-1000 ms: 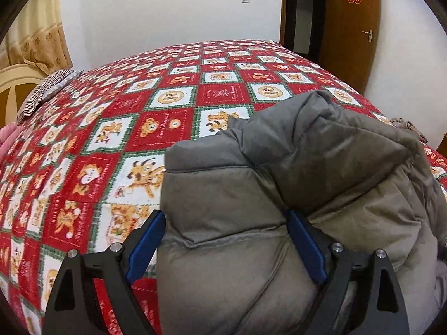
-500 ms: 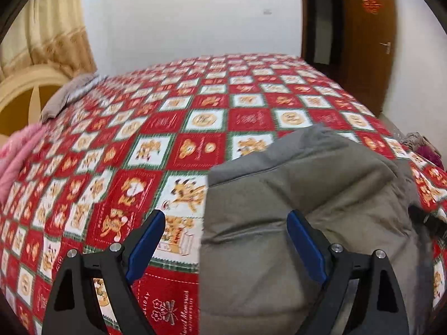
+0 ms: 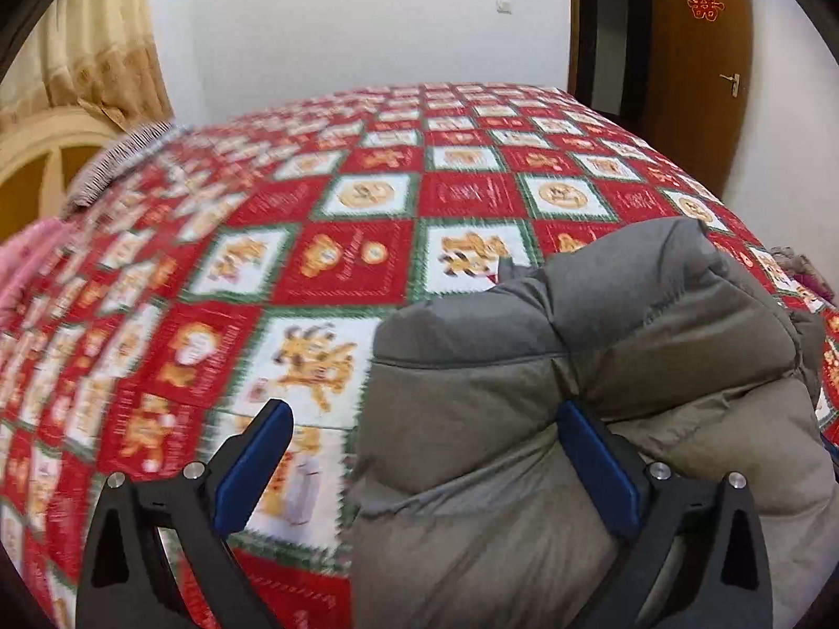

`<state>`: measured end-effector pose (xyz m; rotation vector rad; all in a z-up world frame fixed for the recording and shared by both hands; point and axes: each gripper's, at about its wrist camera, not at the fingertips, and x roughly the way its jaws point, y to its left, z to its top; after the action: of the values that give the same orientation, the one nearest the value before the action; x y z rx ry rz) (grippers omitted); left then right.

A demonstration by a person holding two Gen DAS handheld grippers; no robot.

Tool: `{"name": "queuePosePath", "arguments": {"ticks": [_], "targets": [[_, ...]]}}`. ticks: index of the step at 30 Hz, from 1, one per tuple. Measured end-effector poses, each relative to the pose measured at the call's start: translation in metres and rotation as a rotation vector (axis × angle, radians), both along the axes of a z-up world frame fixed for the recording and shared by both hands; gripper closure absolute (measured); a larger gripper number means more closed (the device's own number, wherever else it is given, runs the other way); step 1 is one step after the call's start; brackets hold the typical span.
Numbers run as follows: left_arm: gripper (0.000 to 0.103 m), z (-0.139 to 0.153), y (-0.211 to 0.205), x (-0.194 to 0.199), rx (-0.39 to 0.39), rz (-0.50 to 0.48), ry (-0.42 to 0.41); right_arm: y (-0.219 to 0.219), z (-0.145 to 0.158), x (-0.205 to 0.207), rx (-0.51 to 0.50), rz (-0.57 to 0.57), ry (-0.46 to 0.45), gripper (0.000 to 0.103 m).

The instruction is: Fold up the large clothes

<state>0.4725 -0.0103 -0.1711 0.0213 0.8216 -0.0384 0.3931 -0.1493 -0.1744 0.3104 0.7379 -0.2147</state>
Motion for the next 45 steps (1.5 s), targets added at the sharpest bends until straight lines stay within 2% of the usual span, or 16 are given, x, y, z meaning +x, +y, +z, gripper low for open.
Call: {"name": "queuePosePath", "arguments": {"ticks": [4, 7, 9, 12, 14, 16, 17, 21, 23, 27, 31, 34, 36, 38, 40, 45], "targets": [[0.001, -0.016, 0.019, 0.016, -0.147, -0.024, 0.099, -0.001, -0.002, 0.004, 0.011, 0.002, 0.008, 0.074], [0.001, -0.012, 0.025, 0.011, -0.166, -0.05, 0.111, -0.004, 0.001, 0.003, 0.032, 0.022, 0.012, 0.073], [0.001, -0.005, 0.04, 0.003, -0.199, -0.051, 0.141, -0.015, 0.007, -0.004, 0.118, 0.063, 0.008, 0.07], [0.001, 0.016, 0.096, -0.03, -0.391, -0.071, 0.104, -0.043, 0.026, -0.044, 0.318, 0.084, -0.116, 0.059], [0.001, 0.023, 0.123, -0.049, -0.474, -0.088, 0.053, -0.049, 0.034, -0.068, 0.325, 0.114, -0.164, 0.031], [0.001, 0.023, 0.137, -0.062, -0.545, -0.113, 0.036, -0.047, 0.033, -0.086, 0.297, 0.156, -0.156, 0.014], [0.001, 0.02, 0.138, -0.065, -0.57, -0.126, 0.048, -0.046, 0.03, -0.088, 0.3, 0.169, -0.152, 0.013], [0.001, -0.01, 0.123, -0.058, -0.656, -0.181, 0.166, -0.037, 0.004, -0.079, 0.303, 0.226, -0.063, 0.013], [0.001, -0.025, 0.114, -0.056, -0.728, -0.205, 0.201, -0.036, -0.005, -0.074, 0.333, 0.24, -0.06, 0.014], [0.001, -0.025, 0.108, -0.056, -0.764, -0.266, 0.158, -0.034, -0.01, -0.066, 0.319, 0.275, -0.079, 0.014], [0.001, -0.026, 0.092, -0.055, -0.743, -0.323, 0.131, -0.025, -0.012, -0.061, 0.291, 0.311, -0.088, 0.014], [0.001, -0.023, 0.088, -0.058, -0.705, -0.327, 0.121, -0.013, -0.013, -0.057, 0.355, 0.398, -0.083, 0.035], [0.005, -0.021, 0.088, -0.061, -0.695, -0.33, 0.116, -0.002, -0.015, -0.058, 0.332, 0.41, -0.072, 0.037], [0.014, -0.018, 0.092, -0.069, -0.701, -0.328, 0.114, 0.005, -0.014, -0.058, 0.327, 0.419, -0.047, 0.048], [0.022, -0.015, 0.098, -0.081, -0.709, -0.318, 0.115, 0.008, -0.013, -0.065, 0.378, 0.42, -0.022, 0.058], [0.025, 0.006, 0.116, -0.121, -0.742, -0.32, 0.108, 0.022, 0.004, -0.101, 0.38, 0.456, -0.01, 0.071]]}}
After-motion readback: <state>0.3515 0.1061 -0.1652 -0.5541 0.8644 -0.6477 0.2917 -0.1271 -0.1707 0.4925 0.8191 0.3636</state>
